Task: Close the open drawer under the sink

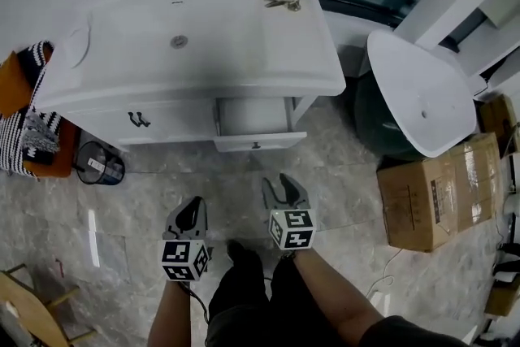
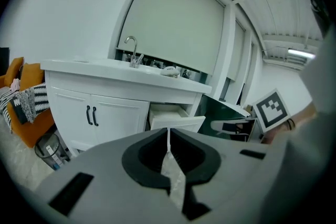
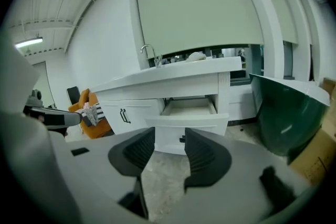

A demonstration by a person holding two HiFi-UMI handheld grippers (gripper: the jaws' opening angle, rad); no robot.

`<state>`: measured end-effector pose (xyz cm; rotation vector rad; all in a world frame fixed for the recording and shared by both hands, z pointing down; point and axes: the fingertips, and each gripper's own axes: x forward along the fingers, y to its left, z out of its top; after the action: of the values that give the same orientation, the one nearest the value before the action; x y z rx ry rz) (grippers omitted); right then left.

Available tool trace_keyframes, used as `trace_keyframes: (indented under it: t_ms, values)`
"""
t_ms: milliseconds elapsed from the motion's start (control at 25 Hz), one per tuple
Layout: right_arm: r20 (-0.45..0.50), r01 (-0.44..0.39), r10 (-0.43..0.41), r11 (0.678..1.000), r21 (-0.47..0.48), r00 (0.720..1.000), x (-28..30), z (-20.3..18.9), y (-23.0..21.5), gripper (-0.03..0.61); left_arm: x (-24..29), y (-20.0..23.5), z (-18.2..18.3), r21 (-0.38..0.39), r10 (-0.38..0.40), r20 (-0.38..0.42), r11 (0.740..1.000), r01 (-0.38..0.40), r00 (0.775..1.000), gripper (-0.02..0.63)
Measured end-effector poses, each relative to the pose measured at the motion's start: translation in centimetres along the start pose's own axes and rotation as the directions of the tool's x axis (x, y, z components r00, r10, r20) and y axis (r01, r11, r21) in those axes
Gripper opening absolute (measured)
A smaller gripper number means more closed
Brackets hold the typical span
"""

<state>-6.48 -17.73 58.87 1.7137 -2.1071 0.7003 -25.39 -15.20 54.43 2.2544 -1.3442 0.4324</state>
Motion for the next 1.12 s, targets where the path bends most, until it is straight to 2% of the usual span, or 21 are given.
trace_keyframes:
  t_ms: [240,680,960,1120]
  values:
    - [-0.021,0.078,-0.078,0.997,0.006,0.997,2.8,-2.8,-1.5,0.176,2.0,1.8,-2.6,-0.028,-0.003,-0.020,1.000,0.003,1.000,0.025]
    - [-0.043,0.087,-0.087,0.996,-0.010,0.995,10.5,-5.8,-2.7,0.179,7.1,3.3,-5.9,-0.084,0.019,-0.022,0.996,-0.021,1.000,0.025]
    - [-0.105,0.139,-0.135,0.990,0.030,0.985,17.0,-7.6,-4.3,0.178,10.4,5.0,-7.0,-0.061,0.042,-0.047,0.997,-0.045,0.998,0.025]
    - [-0.123,0.149,-0.149,0.989,-0.007,0.981,19.4,-7.8,-4.8,0.177,11.6,5.8,-7.6,-0.046,0.051,-0.071,0.997,-0.054,0.996,0.025]
